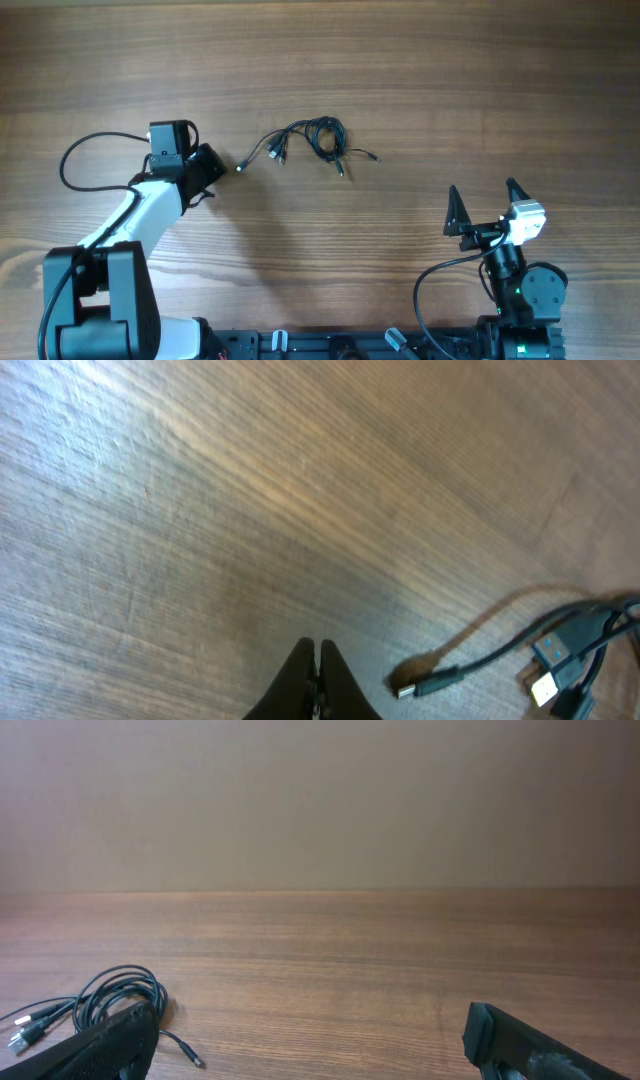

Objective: Untangle cables

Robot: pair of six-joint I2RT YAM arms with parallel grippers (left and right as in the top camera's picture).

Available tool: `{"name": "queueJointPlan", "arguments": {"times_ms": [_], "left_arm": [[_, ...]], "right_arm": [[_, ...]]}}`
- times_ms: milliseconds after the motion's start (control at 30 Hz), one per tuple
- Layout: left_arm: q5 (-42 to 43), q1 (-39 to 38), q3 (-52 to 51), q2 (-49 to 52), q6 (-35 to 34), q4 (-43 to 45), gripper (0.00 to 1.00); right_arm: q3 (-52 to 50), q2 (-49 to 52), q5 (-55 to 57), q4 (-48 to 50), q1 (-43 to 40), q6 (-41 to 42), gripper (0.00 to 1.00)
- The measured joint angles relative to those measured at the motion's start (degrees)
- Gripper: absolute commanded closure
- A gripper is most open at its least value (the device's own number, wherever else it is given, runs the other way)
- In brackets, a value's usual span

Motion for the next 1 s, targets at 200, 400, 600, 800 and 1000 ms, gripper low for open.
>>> {"name": "queueJointPlan", "arguments": {"times_ms": [200,400,600,800,1000], "left_arm": [[0.0,-2.01,0.0,0.09,0.15,-6.51,0.0],[0.9,-3.17,2.93,0.07,0.15,-13.53,0.55],[4.11,-13.2,3.67,0.07,-0.04,-8.48,0.96],[0.94,-18.05,3.78,0.07,0.07,-5.79,0.11],[-7.1,-18.05,3.82,0.15,-0.04,-0.59,0.15]], "right_arm": [[0.0,0.0,0.0,0.0,0.0,-0.02,0.0],[0.0,0.0,0.0,0.0,0.0,-0.02,0.0],[0.0,0.0,0.0,0.0,0.0,0.0,0.0],[0.0,0.0,0.0,0.0,0.0,0.0,0.01],[0.0,0.0,0.0,0.0,0.0,0.0,0.0]]}}
